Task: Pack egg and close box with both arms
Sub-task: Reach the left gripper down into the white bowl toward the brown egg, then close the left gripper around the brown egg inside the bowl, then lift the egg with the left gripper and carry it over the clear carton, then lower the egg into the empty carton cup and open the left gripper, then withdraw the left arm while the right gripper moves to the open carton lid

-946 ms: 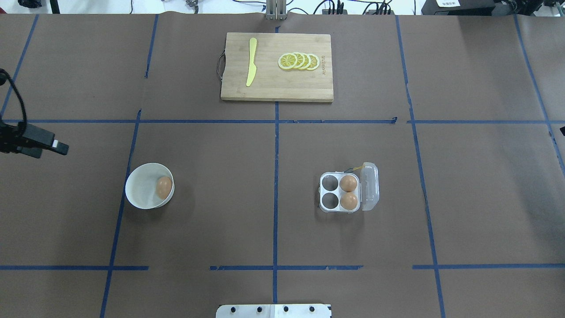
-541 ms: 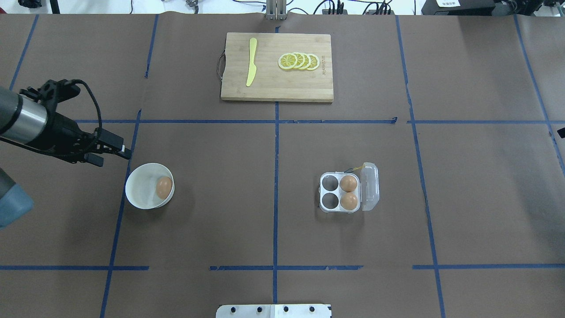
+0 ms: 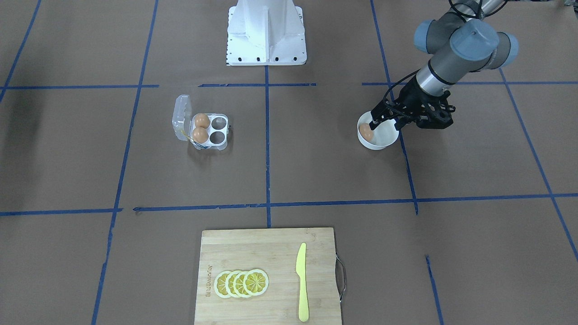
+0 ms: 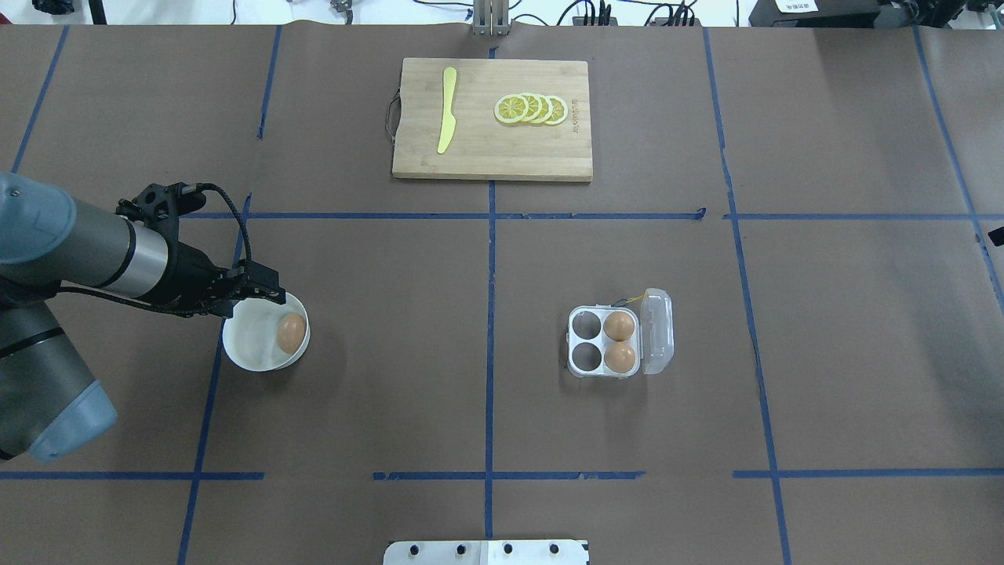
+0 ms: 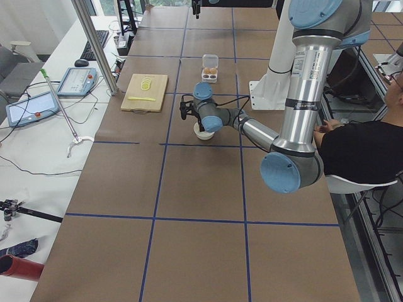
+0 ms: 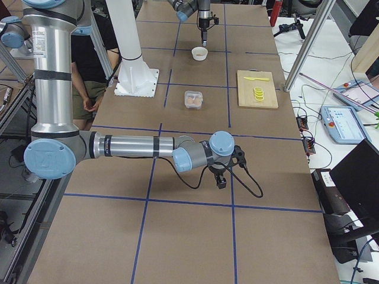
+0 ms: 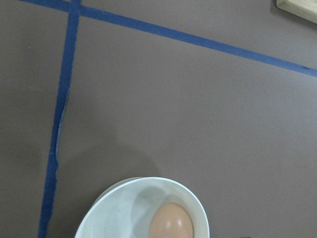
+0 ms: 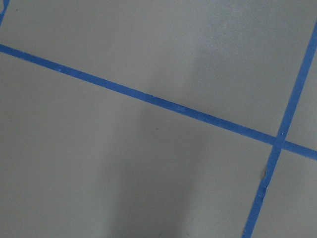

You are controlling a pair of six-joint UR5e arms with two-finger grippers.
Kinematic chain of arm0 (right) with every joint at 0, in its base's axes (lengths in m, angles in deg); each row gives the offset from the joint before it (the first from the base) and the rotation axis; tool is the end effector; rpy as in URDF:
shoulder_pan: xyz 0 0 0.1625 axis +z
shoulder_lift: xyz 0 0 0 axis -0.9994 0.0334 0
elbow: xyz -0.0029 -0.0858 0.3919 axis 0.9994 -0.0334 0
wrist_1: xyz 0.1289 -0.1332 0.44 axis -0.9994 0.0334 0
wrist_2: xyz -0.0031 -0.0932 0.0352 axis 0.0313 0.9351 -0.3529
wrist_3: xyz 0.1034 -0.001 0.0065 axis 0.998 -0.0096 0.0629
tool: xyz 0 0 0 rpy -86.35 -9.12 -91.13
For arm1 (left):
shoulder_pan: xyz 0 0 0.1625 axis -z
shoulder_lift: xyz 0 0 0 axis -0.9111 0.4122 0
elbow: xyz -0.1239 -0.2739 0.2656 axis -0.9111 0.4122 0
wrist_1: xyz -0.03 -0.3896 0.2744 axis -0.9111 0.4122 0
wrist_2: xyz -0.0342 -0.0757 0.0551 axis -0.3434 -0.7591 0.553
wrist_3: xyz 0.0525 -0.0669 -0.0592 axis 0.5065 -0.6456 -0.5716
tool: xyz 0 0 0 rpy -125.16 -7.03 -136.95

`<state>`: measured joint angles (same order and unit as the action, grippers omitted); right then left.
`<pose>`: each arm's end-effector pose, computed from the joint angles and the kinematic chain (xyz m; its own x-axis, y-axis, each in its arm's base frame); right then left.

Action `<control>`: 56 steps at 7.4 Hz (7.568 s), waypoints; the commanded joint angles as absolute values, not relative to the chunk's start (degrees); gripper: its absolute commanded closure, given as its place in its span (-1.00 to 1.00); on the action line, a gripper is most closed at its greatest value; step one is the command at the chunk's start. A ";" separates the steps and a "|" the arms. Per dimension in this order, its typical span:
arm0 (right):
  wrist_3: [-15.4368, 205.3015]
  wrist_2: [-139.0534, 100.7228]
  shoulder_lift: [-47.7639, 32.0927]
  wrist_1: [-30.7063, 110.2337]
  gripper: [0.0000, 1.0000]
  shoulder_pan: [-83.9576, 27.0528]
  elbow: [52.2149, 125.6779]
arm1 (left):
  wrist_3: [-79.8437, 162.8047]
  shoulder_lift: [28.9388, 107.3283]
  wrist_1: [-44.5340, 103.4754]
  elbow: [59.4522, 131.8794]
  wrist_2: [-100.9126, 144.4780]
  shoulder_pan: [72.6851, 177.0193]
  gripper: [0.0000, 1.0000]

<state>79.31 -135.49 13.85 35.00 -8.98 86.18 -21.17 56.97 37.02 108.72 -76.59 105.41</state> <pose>-0.0527 -0.5629 0.6105 0.6013 -0.3223 0.7311 0.1720 0.9458 0.2755 0.4188 -0.4546 0.3512 0.4679 -0.1428 -0.8722 0.1366 0.9867 -0.0883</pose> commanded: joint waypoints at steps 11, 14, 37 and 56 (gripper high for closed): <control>79.31 -135.54 13.85 35.09 -1.00 -8.98 85.95 | -20.87 60.49 25.25 108.58 -72.88 100.81 -0.43; 79.31 -135.54 13.85 35.09 -1.00 -8.98 85.86 | -20.87 60.93 25.16 107.71 -72.88 99.85 -0.41; 79.22 -135.71 13.76 34.12 -1.00 -9.42 86.21 | -45.92 103.12 30.79 82.75 -64.54 87.98 1.00; 140.91 -120.48 8.15 22.62 -1.00 -40.37 102.26 | -12.31 80.74 24.09 101.99 -68.74 107.28 -0.98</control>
<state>126.78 -127.23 9.05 25.24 -31.07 97.78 -19.61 85.16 22.38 101.05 -68.38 103.15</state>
